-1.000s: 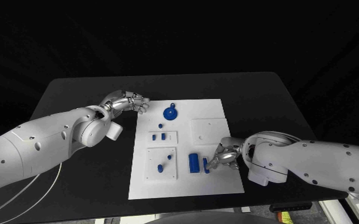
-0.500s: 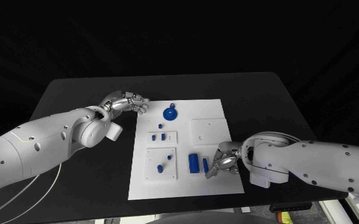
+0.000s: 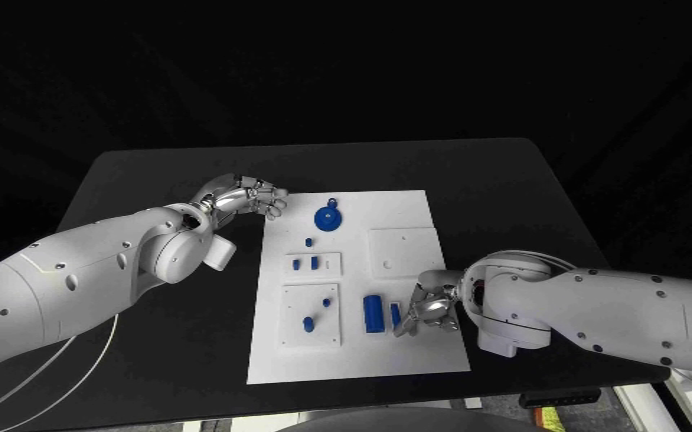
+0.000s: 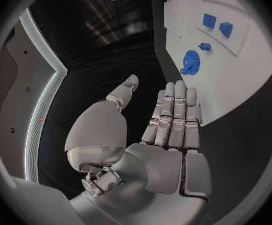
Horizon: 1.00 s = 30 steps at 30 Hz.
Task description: Assemble the parts on the task board
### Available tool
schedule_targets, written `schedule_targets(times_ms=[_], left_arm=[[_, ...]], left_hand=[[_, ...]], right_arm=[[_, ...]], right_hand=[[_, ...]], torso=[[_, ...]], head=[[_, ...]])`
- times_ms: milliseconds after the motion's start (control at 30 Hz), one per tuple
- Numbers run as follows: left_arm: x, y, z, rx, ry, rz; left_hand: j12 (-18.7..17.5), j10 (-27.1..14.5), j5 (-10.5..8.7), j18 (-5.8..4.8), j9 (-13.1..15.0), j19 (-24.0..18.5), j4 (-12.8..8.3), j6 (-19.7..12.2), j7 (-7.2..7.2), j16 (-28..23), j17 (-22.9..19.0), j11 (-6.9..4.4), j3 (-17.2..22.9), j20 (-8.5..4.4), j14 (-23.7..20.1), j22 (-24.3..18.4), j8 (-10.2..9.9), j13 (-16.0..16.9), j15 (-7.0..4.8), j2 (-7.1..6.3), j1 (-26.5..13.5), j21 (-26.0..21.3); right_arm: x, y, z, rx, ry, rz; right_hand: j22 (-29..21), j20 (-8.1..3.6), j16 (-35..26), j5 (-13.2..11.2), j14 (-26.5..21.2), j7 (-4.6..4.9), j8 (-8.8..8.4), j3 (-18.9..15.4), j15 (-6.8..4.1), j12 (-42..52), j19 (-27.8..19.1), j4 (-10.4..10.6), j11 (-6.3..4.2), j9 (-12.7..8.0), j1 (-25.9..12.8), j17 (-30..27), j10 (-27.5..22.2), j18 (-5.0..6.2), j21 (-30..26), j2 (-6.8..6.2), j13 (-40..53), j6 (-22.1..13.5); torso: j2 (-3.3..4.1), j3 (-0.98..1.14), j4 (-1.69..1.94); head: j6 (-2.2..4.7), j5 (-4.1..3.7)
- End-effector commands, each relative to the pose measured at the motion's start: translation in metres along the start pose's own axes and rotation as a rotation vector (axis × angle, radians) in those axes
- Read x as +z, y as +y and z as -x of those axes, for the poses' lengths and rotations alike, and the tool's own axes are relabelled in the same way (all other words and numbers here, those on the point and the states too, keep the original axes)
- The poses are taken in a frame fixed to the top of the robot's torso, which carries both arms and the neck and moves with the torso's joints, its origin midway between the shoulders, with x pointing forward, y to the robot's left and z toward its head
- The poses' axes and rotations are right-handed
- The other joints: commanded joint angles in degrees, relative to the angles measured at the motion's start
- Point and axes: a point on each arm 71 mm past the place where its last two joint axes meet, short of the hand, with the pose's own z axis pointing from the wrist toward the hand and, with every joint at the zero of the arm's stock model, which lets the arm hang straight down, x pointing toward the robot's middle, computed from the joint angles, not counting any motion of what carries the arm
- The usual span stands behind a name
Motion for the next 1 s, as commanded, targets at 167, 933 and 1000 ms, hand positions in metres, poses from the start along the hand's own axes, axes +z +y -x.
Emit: schedule_targets(times_ms=[167,933,1000], left_arm=[[0.0004,-0.0008,-0.0026,-0.001,0.018,-0.005],[0.0002,-0.0003,-0.0023,-0.002,0.021,-0.002],[0.0002,-0.0003,-0.0024,-0.002,0.021,-0.002]], left_hand=[[-0.04,-0.28,-0.11,1.10,-0.09,0.13,0.26,-0.39,-0.16,-0.27,0.14,-0.14,-0.03,0.40,0.30,0.08,0.41,-0.10,0.13,0.84,0.17,-0.42],[-0.05,-0.29,-0.11,1.08,-0.12,0.15,0.44,-0.41,-0.16,-0.36,0.25,-0.14,0.03,0.40,0.31,0.14,0.43,-0.11,0.13,1.07,0.11,-0.50],[-0.05,-0.29,-0.11,1.09,-0.13,0.15,0.45,-0.41,-0.16,-0.37,0.26,-0.14,0.03,0.40,0.31,0.14,0.44,-0.12,0.13,1.08,0.11,-0.50]], right_arm=[[0.0036,-0.0014,0.0015,-0.021,-0.021,-0.009],[0.0039,-0.0033,-0.0004,0.072,0.022,0.017],[0.0037,-0.0034,-0.0004,0.085,0.020,0.015]], right_hand=[[0.90,-0.02,-0.36,-0.23,-0.16,-0.16,-0.34,3.52,-0.16,-0.35,-0.21,1.30,0.02,-0.34,1.40,0.03,0.23,2.19,-0.30,0.57,0.13,0.48],[1.00,0.01,-0.36,-0.25,-0.10,-0.21,-0.55,3.47,-0.23,-0.52,-0.18,4.21,-0.04,-0.43,-2.52,0.16,0.39,2.19,-0.20,-3.24,0.39,0.61],[1.01,-0.02,-0.37,-0.25,-0.12,-0.20,-0.57,3.28,-0.23,-0.54,-0.22,3.91,-0.02,-0.42,-2.53,0.17,0.36,2.19,-0.19,-3.88,0.42,0.58]], torso=[[0.00,0.01,-0.01],[0.00,-0.02,-0.01],[0.01,-0.01,-0.01]], head=[[-0.02,-0.06],[0.02,-0.09],[0.05,-0.06]])
